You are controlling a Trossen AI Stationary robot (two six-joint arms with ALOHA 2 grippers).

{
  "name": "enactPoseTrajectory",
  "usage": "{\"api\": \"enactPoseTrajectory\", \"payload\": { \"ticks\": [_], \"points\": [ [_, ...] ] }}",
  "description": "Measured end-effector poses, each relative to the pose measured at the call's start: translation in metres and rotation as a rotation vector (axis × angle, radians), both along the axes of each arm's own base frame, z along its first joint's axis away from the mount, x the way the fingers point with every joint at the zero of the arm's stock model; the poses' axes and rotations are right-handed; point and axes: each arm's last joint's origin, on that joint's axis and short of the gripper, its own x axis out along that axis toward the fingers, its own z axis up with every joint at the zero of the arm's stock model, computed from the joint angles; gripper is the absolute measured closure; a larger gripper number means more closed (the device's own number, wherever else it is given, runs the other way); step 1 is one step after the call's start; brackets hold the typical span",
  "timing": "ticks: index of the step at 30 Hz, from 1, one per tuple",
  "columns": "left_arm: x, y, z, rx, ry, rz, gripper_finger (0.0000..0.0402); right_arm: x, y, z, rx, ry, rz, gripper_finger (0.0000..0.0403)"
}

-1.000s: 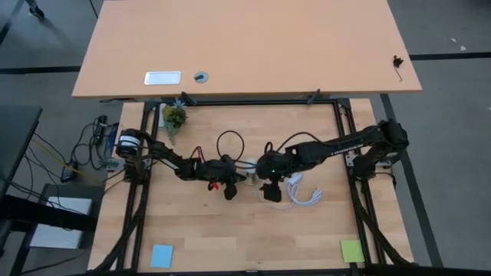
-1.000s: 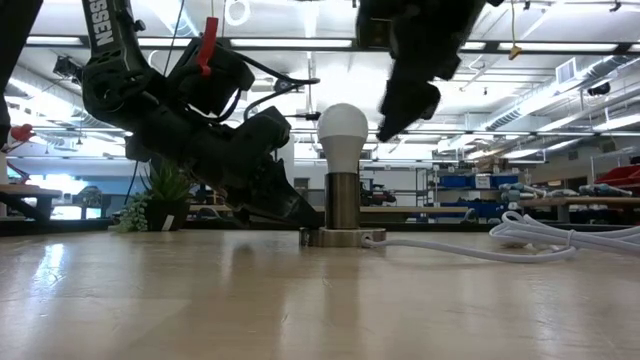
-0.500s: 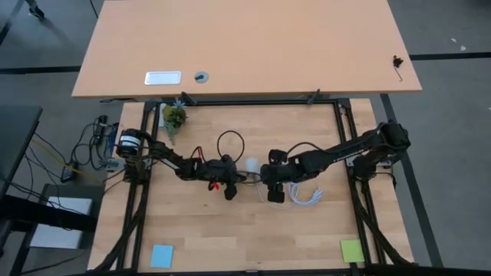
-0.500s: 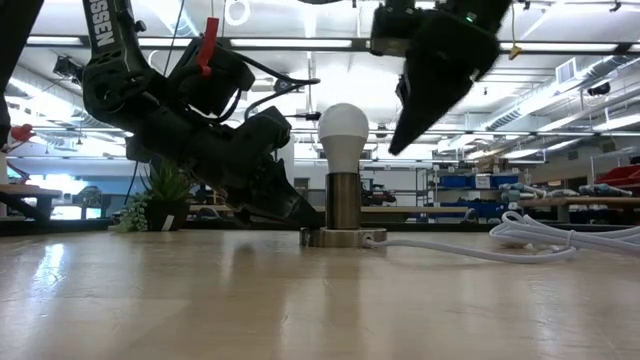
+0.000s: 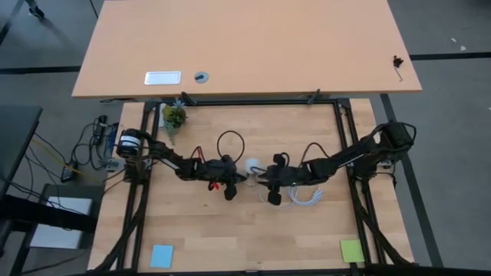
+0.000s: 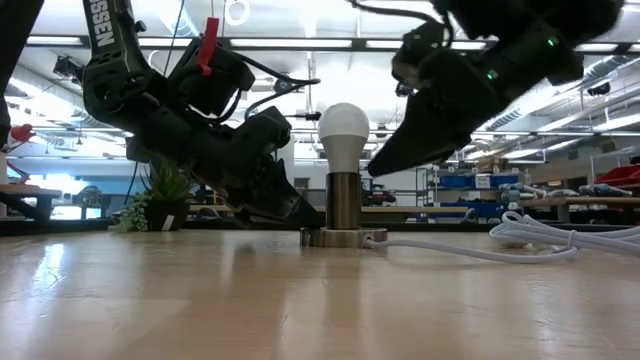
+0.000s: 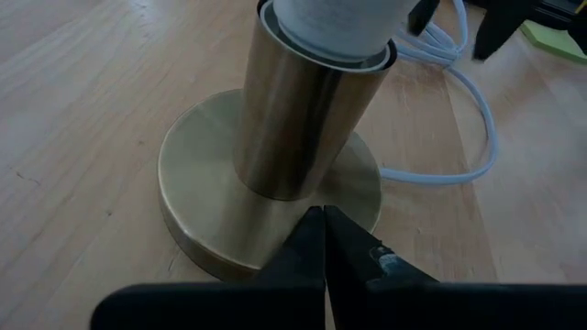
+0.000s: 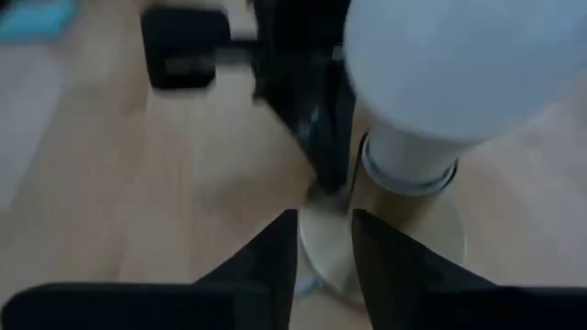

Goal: Screw lightbulb
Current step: Remove the lightbulb from the lamp socket

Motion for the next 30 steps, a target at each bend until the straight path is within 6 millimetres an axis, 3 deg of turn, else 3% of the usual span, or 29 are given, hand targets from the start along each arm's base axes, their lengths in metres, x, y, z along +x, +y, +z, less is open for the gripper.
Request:
{"api": "enactPoseTrajectory", "payload": {
  "ticks": [8,15,20,30],
  "points": [
    [0.000,0.000,0.000,0.000,-0.004,0.000,0.0402,-0.028,0.002,-0.019,-0.058,-0.191,-0.183,0.0325],
    [0.001,0.000,0.001,0.005,-0.015,-0.003,0.0402,-0.028,0.001,-0.016,0.010,-0.253,-0.182,0.0320],
    [0.001,0.000,0.001,0.006,-0.015,-0.004,0.0402,-0.026,0.002,-0.010,0.039,-0.318,-0.182,0.0267],
    [0.001,0.001,0.001,0.006,-0.015,0.001,0.0402,-0.024,0.000,-0.008,0.089,-0.344,-0.224,0.0111]
  ]
}}
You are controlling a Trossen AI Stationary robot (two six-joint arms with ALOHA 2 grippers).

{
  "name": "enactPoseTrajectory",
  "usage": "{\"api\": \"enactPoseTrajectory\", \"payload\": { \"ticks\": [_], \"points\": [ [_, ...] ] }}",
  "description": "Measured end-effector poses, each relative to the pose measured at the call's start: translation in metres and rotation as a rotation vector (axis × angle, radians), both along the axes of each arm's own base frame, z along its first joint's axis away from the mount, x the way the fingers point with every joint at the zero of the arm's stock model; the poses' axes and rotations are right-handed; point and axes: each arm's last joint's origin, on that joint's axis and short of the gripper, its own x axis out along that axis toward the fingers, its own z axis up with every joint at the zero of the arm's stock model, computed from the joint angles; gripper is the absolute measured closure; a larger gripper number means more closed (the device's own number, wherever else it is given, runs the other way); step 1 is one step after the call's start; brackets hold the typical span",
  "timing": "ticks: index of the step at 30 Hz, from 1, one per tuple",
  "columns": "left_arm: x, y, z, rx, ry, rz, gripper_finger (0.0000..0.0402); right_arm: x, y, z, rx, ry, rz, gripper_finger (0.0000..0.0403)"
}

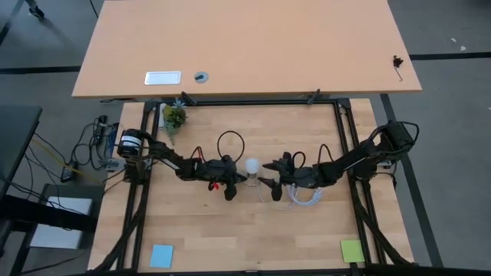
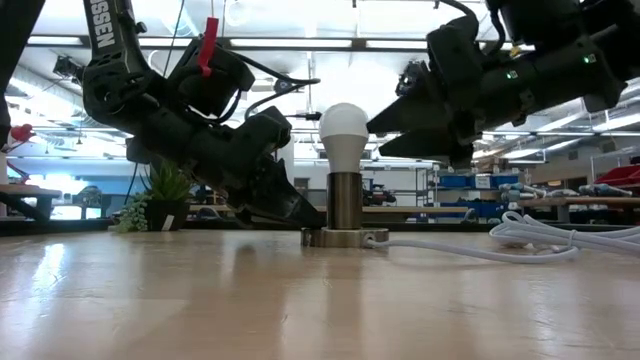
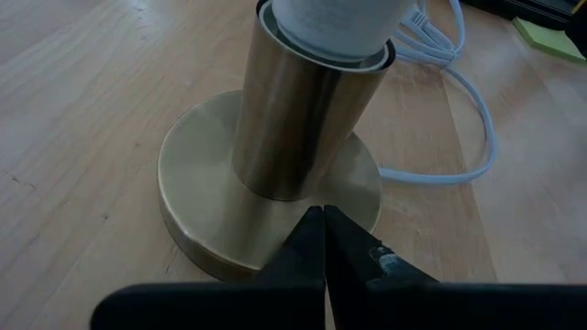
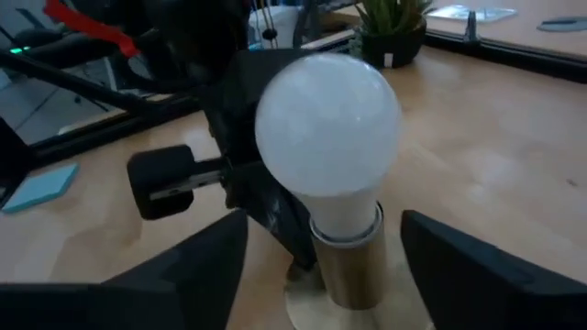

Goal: Screw lightbulb
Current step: Remove the lightbulb from the lamp socket

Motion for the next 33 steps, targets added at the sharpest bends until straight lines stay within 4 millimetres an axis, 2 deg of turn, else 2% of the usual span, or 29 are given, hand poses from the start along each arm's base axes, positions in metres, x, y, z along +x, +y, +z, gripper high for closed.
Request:
{"api": "enactPoseTrajectory", "payload": {
  "ticks": [3,7,16,20,24,27,33],
  "points": [
    [0.000,0.000,0.000,-0.001,0.000,0.000,0.0402,0.006,0.002,0.009,-0.005,-0.023,0.033,0.0085],
    [0.000,0.000,0.000,-0.003,-0.001,-0.013,0.0402,0.016,0.001,0.032,-0.010,-0.016,0.031,0.0074],
    [0.000,0.000,0.000,0.007,-0.001,-0.023,0.0402,0.041,-0.016,0.099,-0.173,0.358,0.036,0.0065],
    [0.000,0.000,0.000,0.007,-0.001,-0.023,0.0402,0.055,-0.028,0.117,-0.094,0.461,0.106,0.0064],
    [0.000,0.000,0.000,0.007,-0.001,-0.022,0.0402,0.071,-0.035,0.122,0.001,0.545,0.164,0.0066],
    [0.000,0.000,0.000,0.006,0.000,-0.021,0.0402,0.081,-0.036,0.113,-0.028,0.657,0.178,0.0066],
    [0.000,0.000,0.000,0.006,0.000,-0.020,0.0402,0.100,-0.034,0.108,-0.067,0.754,0.195,0.0065]
  ]
}}
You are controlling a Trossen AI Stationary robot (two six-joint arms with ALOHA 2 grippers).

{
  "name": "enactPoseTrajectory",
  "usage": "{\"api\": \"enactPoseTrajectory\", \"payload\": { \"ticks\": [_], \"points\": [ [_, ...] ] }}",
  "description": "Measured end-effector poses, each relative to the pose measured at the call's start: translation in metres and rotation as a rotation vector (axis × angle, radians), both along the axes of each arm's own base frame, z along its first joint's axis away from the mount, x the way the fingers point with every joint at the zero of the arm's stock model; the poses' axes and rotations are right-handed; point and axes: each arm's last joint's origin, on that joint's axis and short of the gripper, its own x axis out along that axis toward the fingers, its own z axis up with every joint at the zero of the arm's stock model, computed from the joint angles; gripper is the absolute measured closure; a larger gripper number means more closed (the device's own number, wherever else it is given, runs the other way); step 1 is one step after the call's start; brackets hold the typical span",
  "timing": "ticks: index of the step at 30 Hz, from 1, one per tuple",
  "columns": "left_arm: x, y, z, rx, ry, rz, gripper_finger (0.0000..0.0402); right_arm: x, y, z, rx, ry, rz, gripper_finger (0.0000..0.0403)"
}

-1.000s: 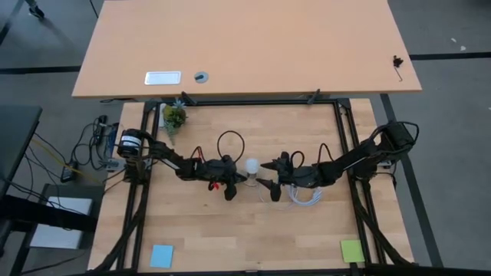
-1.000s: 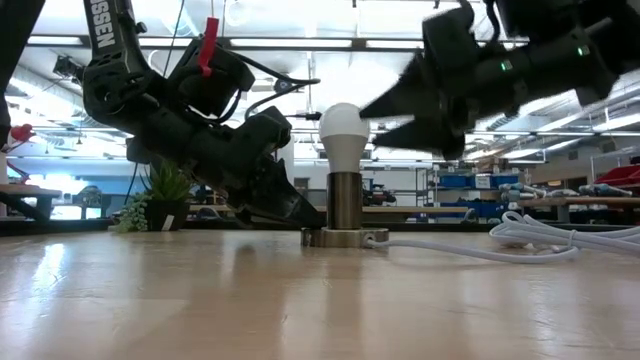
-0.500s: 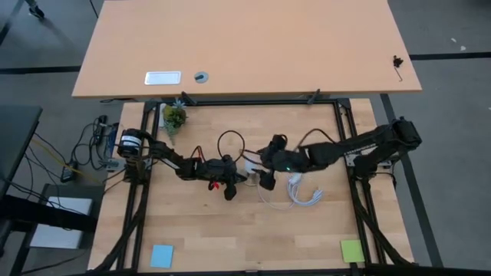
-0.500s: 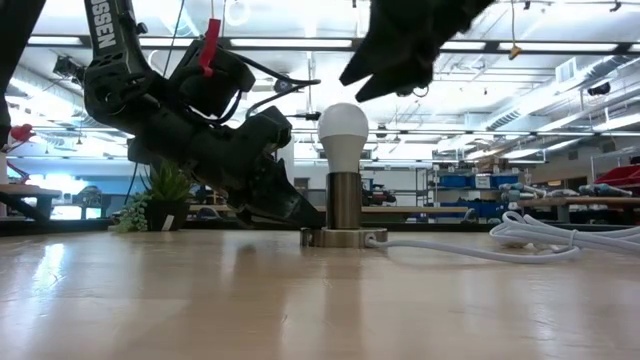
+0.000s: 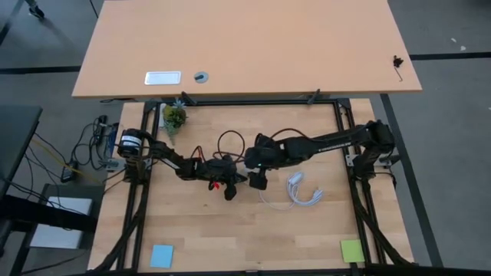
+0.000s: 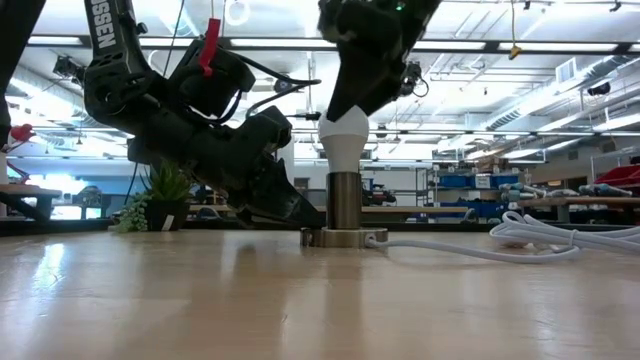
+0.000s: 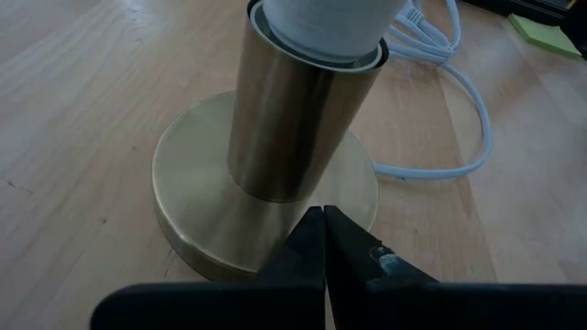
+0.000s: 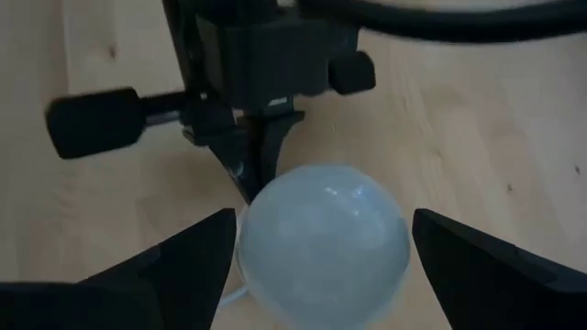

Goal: Screw lightbulb
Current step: Remove the lightbulb from the lamp socket

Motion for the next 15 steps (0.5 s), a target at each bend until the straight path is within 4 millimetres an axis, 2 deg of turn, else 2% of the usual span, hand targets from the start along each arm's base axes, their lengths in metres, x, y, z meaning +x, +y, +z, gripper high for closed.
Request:
{"api": "enactPoseTrajectory", "payload": {
  "ticks": [8,11,15],
  "points": [
    [0.0001,0.0001,0.0001,0.002,0.000,0.001,0.0402,0.0080,-0.0046,-0.0060,-0.046,0.116,0.067,0.0092],
    [0.0002,0.0002,0.0001,0.002,0.000,0.002,0.0402,0.0079,-0.0070,-0.0051,-0.095,0.137,0.181,0.0110],
    [0.0002,0.0002,0.0001,0.002,0.001,0.001,0.0402,0.0075,-0.0087,-0.0046,-0.179,0.174,0.430,0.0118]
  ]
}}
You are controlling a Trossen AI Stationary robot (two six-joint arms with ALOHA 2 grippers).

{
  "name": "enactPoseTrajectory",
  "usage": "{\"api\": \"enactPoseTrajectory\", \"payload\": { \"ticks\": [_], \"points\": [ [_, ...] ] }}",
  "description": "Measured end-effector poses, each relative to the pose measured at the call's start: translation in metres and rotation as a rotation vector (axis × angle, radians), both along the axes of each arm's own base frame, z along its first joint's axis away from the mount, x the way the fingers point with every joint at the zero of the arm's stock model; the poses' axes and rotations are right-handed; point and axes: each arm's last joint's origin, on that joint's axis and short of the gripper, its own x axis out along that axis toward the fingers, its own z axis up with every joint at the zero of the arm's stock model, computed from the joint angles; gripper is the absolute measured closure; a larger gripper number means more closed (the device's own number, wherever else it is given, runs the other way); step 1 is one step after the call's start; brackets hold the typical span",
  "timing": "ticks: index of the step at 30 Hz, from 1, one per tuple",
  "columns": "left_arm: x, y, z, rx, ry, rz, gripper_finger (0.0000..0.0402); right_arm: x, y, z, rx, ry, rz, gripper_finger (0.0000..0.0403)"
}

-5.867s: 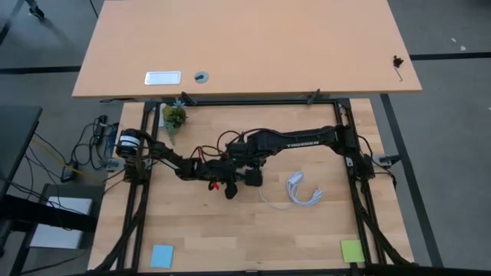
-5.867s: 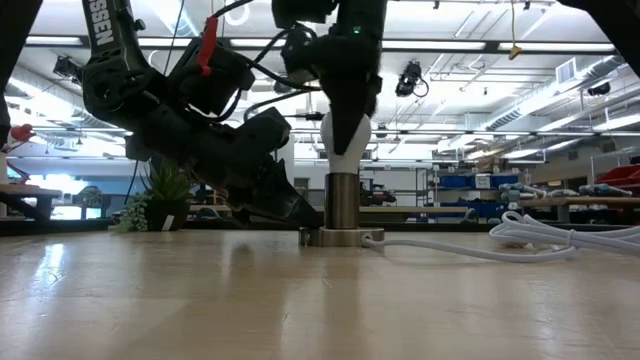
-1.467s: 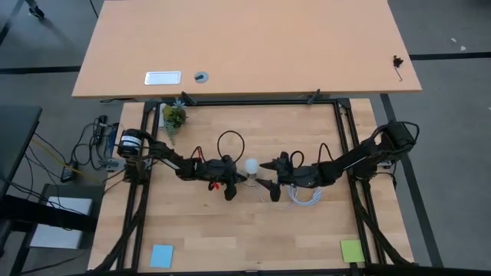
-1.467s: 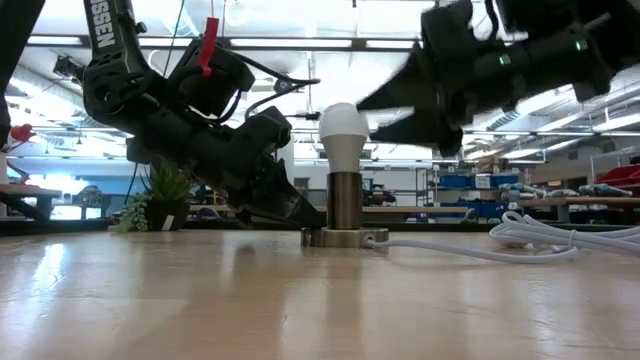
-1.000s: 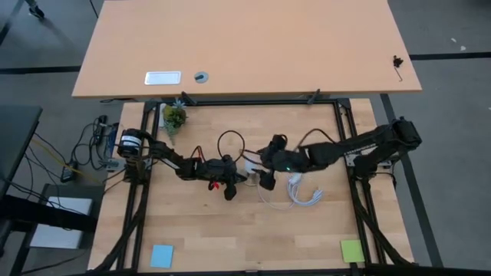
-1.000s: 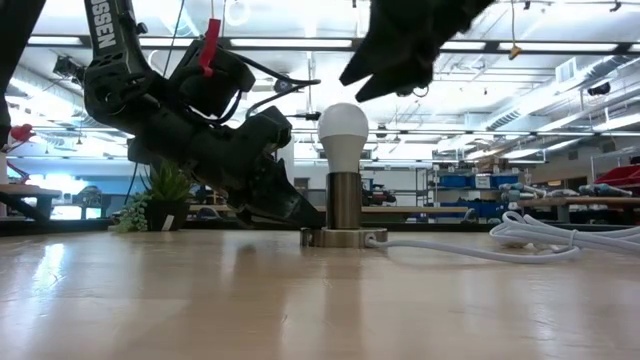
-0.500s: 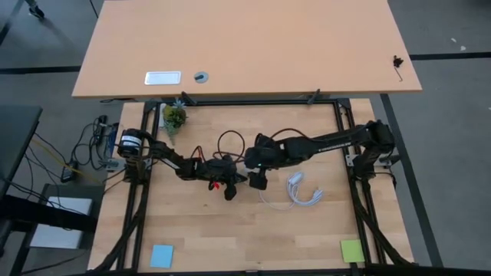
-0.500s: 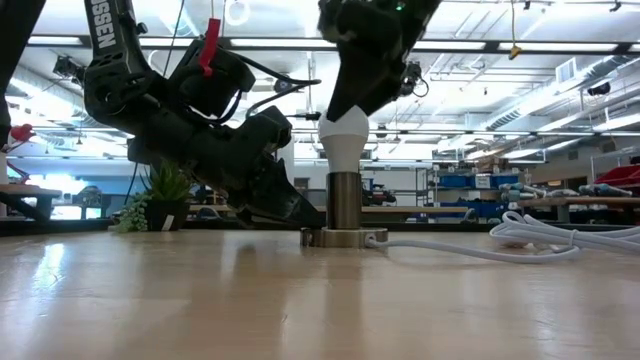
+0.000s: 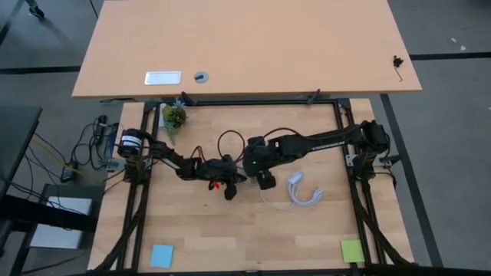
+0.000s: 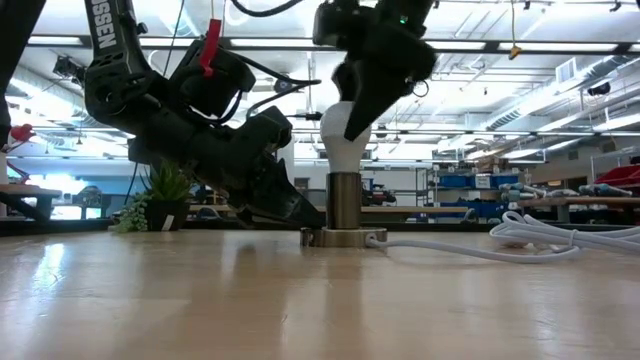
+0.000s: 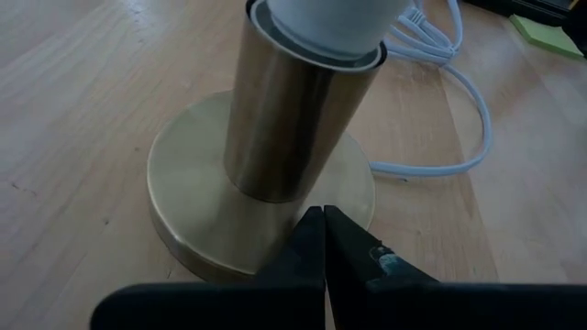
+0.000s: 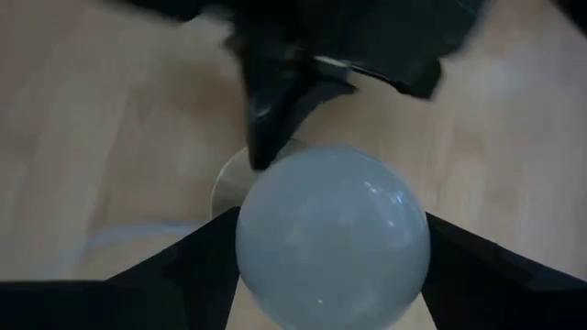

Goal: Screw lightbulb
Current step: Remove the lightbulb from the lamp socket

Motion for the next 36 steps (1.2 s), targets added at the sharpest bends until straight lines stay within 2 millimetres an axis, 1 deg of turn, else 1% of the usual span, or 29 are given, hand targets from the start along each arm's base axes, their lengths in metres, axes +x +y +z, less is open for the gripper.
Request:
{"api": "enactPoseTrajectory", "payload": {
  "ticks": [2,4,6,9,13,15,17,19,21,24,26,27,31,36],
  "points": [
    [0.000,0.000,0.000,-0.001,0.000,-0.001,0.0402,0.000,0.000,0.000,-0.053,0.022,0.134,0.0115],
    [0.000,0.000,0.000,-0.001,0.000,-0.003,0.0402,-0.001,0.001,0.000,-0.097,0.034,0.228,0.0111],
    [0.000,0.000,0.000,-0.001,0.001,-0.004,0.0402,0.000,0.001,0.001,-0.111,0.026,0.258,0.0107],
    [0.000,0.000,0.000,-0.003,0.000,-0.007,0.0402,0.000,0.000,0.005,-0.112,0.030,0.229,0.0099],
    [0.000,0.000,0.000,-0.004,0.001,-0.009,0.0402,0.003,0.001,0.019,-0.068,-0.006,0.113,0.0088],
    [0.000,0.000,0.000,-0.004,0.003,-0.009,0.0402,0.003,0.002,0.032,-0.045,-0.047,0.054,0.0083],
    [0.000,0.000,0.000,-0.004,0.003,-0.009,0.0402,0.004,0.003,0.039,-0.016,-0.072,0.000,0.0079],
    [0.000,0.000,0.000,-0.004,0.003,-0.009,0.0402,0.004,0.003,0.042,0.044,-0.087,-0.109,0.0077],
    [0.000,0.000,0.000,-0.005,0.003,-0.009,0.0402,0.005,0.001,0.045,0.139,-0.121,-0.277,0.0076],
    [0.000,0.000,0.000,-0.005,0.002,-0.009,0.0402,0.002,-0.005,0.042,0.331,-0.087,-0.508,0.0076],
    [0.000,0.000,0.000,-0.005,0.002,-0.009,0.0402,0.003,-0.008,0.039,0.423,-0.071,-0.600,0.0075],
    [0.000,0.000,0.000,-0.005,0.002,-0.009,0.0402,0.003,-0.010,0.039,0.441,-0.067,-0.632,0.0075],
    [0.000,0.000,0.000,-0.005,0.001,-0.009,0.0402,0.007,-0.014,0.028,0.397,-0.046,-0.688,0.0073],
    [0.000,0.000,0.000,-0.008,0.001,-0.016,0.0402,0.014,-0.018,0.013,0.394,-0.019,-0.727,0.0074]
  ]
}}
